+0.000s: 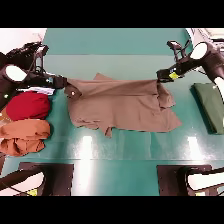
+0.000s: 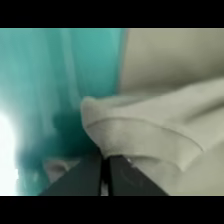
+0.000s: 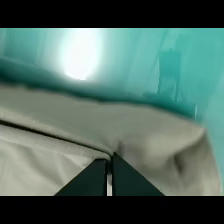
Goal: Fold the shirts.
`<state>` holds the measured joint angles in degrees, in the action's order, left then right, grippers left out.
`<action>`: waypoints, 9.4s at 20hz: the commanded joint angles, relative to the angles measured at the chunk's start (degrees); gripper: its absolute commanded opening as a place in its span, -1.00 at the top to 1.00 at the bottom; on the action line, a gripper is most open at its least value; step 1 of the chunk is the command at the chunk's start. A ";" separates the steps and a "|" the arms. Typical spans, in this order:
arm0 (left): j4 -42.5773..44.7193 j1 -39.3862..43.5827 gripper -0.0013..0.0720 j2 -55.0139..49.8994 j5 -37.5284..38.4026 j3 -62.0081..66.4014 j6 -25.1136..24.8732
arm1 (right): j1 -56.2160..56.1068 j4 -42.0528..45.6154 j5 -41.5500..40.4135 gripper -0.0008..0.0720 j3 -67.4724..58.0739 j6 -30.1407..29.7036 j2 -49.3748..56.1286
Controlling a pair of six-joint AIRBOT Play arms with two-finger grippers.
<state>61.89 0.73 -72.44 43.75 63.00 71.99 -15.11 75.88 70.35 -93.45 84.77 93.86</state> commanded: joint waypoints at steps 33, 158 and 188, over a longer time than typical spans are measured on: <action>-23.63 -13.20 -0.40 12.07 9.05 -36.83 -3.23 | 6.05 -5.20 3.23 -0.32 23.50 -1.86 -24.52; -0.35 -7.43 -0.40 27.74 27.28 -38.77 16.55 | 23.02 -10.32 1.57 0.03 31.41 -7.32 -23.82; -14.78 -7.37 0.90 27.69 18.93 -42.51 6.43 | 36.48 -19.85 0.48 -0.18 61.53 -13.44 -27.76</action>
<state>47.29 -6.61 -44.77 62.59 20.45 78.52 23.62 57.56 74.04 -33.34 72.10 66.08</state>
